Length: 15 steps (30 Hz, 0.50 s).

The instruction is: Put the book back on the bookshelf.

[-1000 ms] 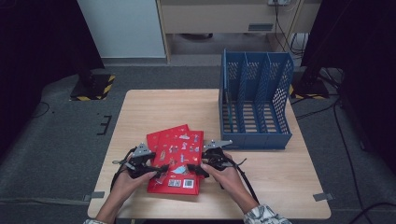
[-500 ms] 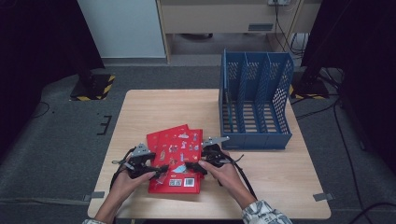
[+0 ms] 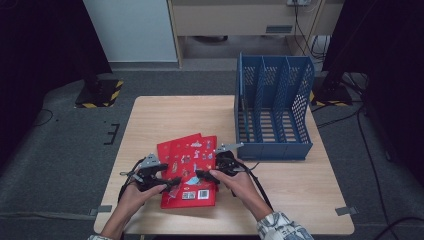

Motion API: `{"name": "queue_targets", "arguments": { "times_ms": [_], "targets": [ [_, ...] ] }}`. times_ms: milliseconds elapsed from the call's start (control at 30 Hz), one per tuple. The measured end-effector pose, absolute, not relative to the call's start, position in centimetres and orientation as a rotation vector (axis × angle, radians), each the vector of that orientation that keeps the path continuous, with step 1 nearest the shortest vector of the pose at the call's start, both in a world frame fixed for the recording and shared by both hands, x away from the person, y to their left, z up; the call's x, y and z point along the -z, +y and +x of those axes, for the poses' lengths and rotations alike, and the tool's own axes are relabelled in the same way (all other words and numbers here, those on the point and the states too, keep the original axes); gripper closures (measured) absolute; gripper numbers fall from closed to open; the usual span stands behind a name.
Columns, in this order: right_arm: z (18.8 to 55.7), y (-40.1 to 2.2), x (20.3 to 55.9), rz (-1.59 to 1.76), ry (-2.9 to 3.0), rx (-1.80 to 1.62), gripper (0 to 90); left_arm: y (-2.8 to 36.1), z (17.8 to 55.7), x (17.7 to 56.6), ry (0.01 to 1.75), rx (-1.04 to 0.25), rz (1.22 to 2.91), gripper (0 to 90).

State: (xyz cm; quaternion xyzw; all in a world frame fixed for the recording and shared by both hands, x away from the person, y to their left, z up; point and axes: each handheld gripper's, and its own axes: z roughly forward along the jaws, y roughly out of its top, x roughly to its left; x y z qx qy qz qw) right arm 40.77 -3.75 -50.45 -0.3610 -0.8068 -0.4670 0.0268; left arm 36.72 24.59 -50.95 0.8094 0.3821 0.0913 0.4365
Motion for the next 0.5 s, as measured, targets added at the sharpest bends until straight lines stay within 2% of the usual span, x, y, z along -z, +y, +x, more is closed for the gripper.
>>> {"name": "queue_targets", "arguments": {
  "times_ms": [100,167,267,367,500],
  "targets": [
    [40.77,-3.78,50.40,-1.115,-2.492,1.444,20.6,24.55,36.97,51.13,0.990,-0.233,2.009,2.1],
    [40.76,-3.78,50.39,-1.115,-2.490,1.446,20.6,24.56,37.02,51.17,1.004,-0.229,2.009,0.2],
    [40.72,-3.75,50.39,-1.113,-2.492,1.444,20.6,24.66,37.07,51.26,1.016,-0.205,2.006,0.0],
    [40.68,-3.72,50.41,-1.107,-2.498,1.437,20.6,24.77,37.07,51.40,1.014,-0.143,1.993,4.0],
    [40.56,-3.67,50.27,-1.100,-2.498,1.447,20.7,24.68,36.98,51.25,0.982,-0.143,2.001,3.6]
  ]
}}
